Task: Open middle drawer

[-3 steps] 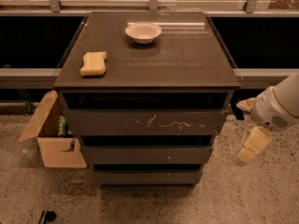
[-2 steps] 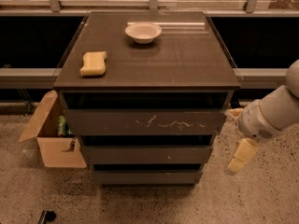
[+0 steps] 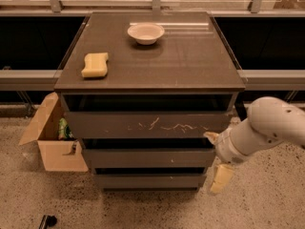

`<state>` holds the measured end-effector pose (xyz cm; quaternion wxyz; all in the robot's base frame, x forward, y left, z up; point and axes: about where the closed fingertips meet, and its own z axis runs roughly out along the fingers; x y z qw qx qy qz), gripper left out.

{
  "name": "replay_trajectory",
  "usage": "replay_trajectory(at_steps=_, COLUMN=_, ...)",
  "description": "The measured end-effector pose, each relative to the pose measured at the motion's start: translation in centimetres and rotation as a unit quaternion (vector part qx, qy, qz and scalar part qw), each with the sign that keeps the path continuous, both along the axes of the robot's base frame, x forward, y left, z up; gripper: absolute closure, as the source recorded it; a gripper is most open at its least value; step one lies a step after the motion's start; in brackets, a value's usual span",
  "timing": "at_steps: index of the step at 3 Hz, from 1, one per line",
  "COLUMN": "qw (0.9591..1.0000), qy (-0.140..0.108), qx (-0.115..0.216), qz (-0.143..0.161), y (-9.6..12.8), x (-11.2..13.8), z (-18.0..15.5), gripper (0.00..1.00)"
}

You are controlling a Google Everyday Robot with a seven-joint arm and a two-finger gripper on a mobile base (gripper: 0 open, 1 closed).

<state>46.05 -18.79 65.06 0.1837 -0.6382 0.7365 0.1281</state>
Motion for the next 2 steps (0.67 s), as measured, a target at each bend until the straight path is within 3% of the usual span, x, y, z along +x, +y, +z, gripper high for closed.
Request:
replay_trajectory(at_steps=1, qw=0.9998, qy=0.006, qx=-0.007, qz=0.018, y=1.5, x=0.5, z=-4.4, gripper=0.00)
replay_trajectory(at_steps=2, qw=0.9986, qy=0.040, qx=0.013, qz=0.032, y=2.9, x=1.1, z=-9.1, gripper=0.00)
